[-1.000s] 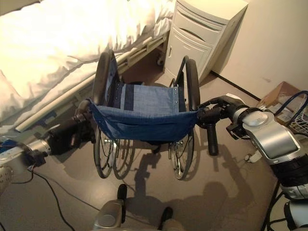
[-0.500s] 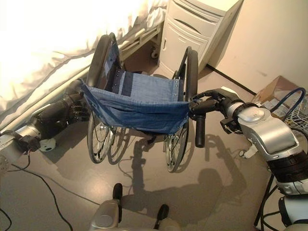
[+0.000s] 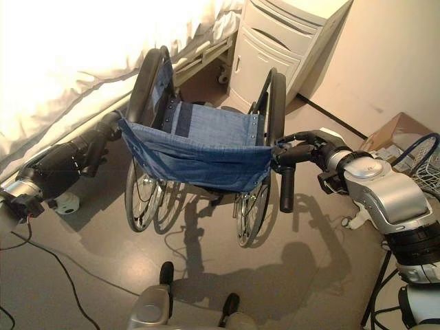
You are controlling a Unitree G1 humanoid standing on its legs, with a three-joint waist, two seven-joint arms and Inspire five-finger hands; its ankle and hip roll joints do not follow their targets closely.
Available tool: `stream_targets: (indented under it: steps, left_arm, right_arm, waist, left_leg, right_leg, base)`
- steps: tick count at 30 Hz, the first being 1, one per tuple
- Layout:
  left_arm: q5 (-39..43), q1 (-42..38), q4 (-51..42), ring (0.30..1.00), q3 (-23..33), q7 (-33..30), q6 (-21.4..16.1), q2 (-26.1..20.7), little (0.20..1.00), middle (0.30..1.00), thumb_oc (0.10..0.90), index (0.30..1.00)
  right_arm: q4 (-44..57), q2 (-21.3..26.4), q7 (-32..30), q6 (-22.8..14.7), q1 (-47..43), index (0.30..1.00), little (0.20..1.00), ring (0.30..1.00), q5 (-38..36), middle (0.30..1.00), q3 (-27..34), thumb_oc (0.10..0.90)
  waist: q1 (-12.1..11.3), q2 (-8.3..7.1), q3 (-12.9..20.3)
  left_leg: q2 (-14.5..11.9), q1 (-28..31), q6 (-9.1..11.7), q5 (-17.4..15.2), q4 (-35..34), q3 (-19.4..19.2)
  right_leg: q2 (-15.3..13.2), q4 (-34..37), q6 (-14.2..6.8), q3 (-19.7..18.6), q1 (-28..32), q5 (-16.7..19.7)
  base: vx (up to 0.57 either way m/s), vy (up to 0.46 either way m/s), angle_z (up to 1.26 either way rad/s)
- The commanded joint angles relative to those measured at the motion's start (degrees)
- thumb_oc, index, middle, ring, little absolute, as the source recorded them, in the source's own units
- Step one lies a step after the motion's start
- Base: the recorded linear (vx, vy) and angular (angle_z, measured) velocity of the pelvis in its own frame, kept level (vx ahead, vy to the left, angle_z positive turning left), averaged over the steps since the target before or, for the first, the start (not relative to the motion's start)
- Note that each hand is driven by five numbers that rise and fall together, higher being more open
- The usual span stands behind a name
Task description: Push the wheelchair next to the bed
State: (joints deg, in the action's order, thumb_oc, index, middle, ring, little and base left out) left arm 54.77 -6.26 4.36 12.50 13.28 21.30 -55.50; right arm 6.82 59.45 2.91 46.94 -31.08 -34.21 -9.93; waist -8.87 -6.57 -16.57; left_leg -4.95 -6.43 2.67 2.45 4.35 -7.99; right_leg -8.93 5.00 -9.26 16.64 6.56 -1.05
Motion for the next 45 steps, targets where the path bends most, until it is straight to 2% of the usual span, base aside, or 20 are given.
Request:
stream_targets:
  steps: [1, 8, 12, 22, 27, 30, 34, 40, 45]
  left_arm:
    - [1.2, -2.7, -2.8, 0.9, 6.5, 0.0, -8.4, -1.9, 0.9, 0.9, 0.8, 0.9]
    - [1.6, -1.8, -1.6, 0.9, 8.2, -0.2, -8.8, -2.1, 0.9, 0.9, 0.8, 0.9]
    - [2.2, -0.7, -0.8, 0.9, 10.1, -0.2, -8.8, -2.9, 0.9, 0.9, 0.8, 0.9]
    - [2.8, 2.0, -0.1, 0.9, 14.1, -0.2, -8.4, -3.3, 0.9, 0.9, 0.8, 0.9]
    - [3.3, 3.9, -0.4, 0.9, 15.9, -0.3, -8.5, -2.9, 0.9, 0.9, 0.8, 0.9]
    - [4.0, 5.2, -0.2, 0.9, 17.1, -0.4, -8.6, -2.9, 0.9, 0.9, 0.8, 0.9]
    - [4.1, 6.6, 0.2, 0.9, 18.4, -0.3, -9.1, -2.1, 0.9, 0.9, 0.8, 0.9]
    - [4.6, 8.4, -0.3, 0.9, 20.8, -0.9, -8.6, -0.9, 0.9, 0.9, 0.8, 0.9]
    - [5.5, 10.2, 0.7, 0.9, 22.4, -0.7, -8.4, -0.3, 0.9, 0.9, 0.8, 0.9]
  right_arm:
    - [4.5, -0.4, -3.4, -10.6, -2.9, 0.9, 0.9, 0.9, 1.0, 0.9, 2.4, 0.8]
    - [3.4, 2.1, -5.6, -11.9, -2.1, 0.9, 0.9, 0.9, 3.6, 0.9, 5.2, 0.8]
    - [1.4, 5.9, -8.5, -12.5, -0.5, 0.9, 0.9, 0.9, 3.5, 0.9, 9.3, 0.8]
    - [-1.7, 10.0, -11.3, -14.6, 6.8, 0.9, 0.9, 0.9, 2.4, 0.9, 19.1, 0.8]
    - [-1.7, 10.1, -12.7, -16.3, 11.0, 0.9, 0.9, 0.9, 1.2, 0.9, 23.6, 0.8]
    - [-1.0, 9.4, -16.5, -19.3, 13.8, 0.9, 0.9, 0.9, -2.5, 0.9, 27.2, 0.8]
    - [0.4, 8.4, -19.1, -21.1, 15.9, 0.9, 0.9, 0.9, -5.5, 0.9, 30.5, 0.8]
    - [1.5, 6.0, -20.7, -23.5, 20.1, 0.9, 0.9, 0.9, -5.6, 0.9, 34.8, 0.8]
    - [1.9, 3.9, -23.8, -28.5, 22.8, 0.9, 0.9, 0.9, -10.0, 0.9, 37.9, 0.8]
  waist:
    - [-2.5, 2.16, 7.5]
    - [-1.8, 2.32, 7.9]
    - [-1.2, 2.15, 8.3]
    - [0.0, 1.97, 8.7]
    - [0.4, 1.98, 8.7]
    - [0.7, 2.12, 8.7]
    - [1.2, 2.51, 8.8]
    - [1.7, 2.88, 9.0]
    - [2.1, 3.15, 9.3]
  left_leg:
    - [0.6, 5.1, 1.4, -3.8, 0.7, -0.4]
    - [0.5, 5.9, 1.4, -4.1, 0.5, -0.9]
    - [0.3, 6.5, 1.3, -4.3, 0.0, -1.4]
    - [0.2, 7.8, 1.0, -4.3, -1.6, -2.1]
    - [0.2, 8.3, 0.9, -4.3, -2.2, -2.4]
    - [0.2, 8.6, 0.8, -4.4, -2.6, -2.5]
    - [0.3, 9.0, 0.7, -4.4, -3.0, -2.7]
    - [0.2, 9.2, 0.7, -4.5, -3.4, -3.0]
    - [0.1, 9.7, 0.8, -4.4, -3.9, -3.3]
  right_leg:
    - [-1.1, -5.1, -0.3, 2.6, 0.5, -0.4]
    - [-1.0, -5.2, -0.3, 2.2, 0.5, -0.5]
    - [-0.8, -5.5, -0.4, 1.8, 0.3, -0.7]
    - [-0.6, -5.6, -0.6, 1.4, 0.0, -0.6]
    - [-0.4, -5.8, -0.6, 1.4, -0.3, -0.7]
    - [-0.3, -5.9, -0.5, 1.2, -0.5, -0.7]
    - [-0.2, -6.0, -0.5, 0.8, -0.8, -0.8]
    - [-0.2, -6.0, -0.4, 0.4, -1.2, -1.0]
    - [0.0, -5.8, -0.3, 0.2, -1.2, -1.0]
  base:
    - [0.0, 0.0, 0.0]
    - [0.0, 0.0, 0.0]
    - [0.0, 0.0, 0.0]
    - [0.0, 0.0, 0.0]
    - [0.0, 0.0, 0.0]
    - [0.0, 0.0, 0.0]
    - [0.0, 0.0, 0.0]
    - [0.0, -0.001, -0.01]
    - [0.0, -0.006, -0.07]
